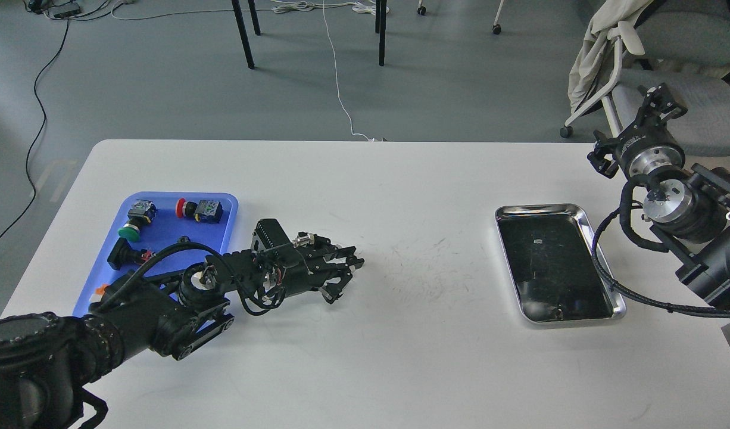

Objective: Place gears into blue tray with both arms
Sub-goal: 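Lower the left gripper onto the black gear and close it, then carry the black gear into the blue tray and open the left gripper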

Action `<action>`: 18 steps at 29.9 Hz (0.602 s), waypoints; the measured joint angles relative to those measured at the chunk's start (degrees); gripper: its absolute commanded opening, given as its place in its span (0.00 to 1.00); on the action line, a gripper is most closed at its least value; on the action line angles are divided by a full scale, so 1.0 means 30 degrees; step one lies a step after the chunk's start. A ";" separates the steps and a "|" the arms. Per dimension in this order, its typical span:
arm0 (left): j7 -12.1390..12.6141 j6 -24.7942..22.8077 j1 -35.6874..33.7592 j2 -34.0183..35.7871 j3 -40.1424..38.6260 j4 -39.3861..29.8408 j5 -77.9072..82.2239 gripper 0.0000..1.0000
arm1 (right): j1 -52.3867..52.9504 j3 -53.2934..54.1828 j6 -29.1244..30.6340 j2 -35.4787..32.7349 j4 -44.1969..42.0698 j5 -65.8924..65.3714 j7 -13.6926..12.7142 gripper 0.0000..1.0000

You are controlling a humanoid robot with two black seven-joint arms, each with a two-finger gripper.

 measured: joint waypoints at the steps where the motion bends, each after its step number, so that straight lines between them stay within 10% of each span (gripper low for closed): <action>1: -0.0001 0.0000 -0.0002 0.0004 0.0003 0.0008 0.0000 0.21 | 0.0000 -0.0003 0.0000 0.0002 0.0000 0.0000 0.0000 0.99; 18: 0.0018 -0.0156 -0.0592 0.1128 -0.0012 -0.0245 -0.0056 0.10 | -0.0048 -0.0031 0.0006 0.0144 -0.0041 -0.0009 0.0001 0.99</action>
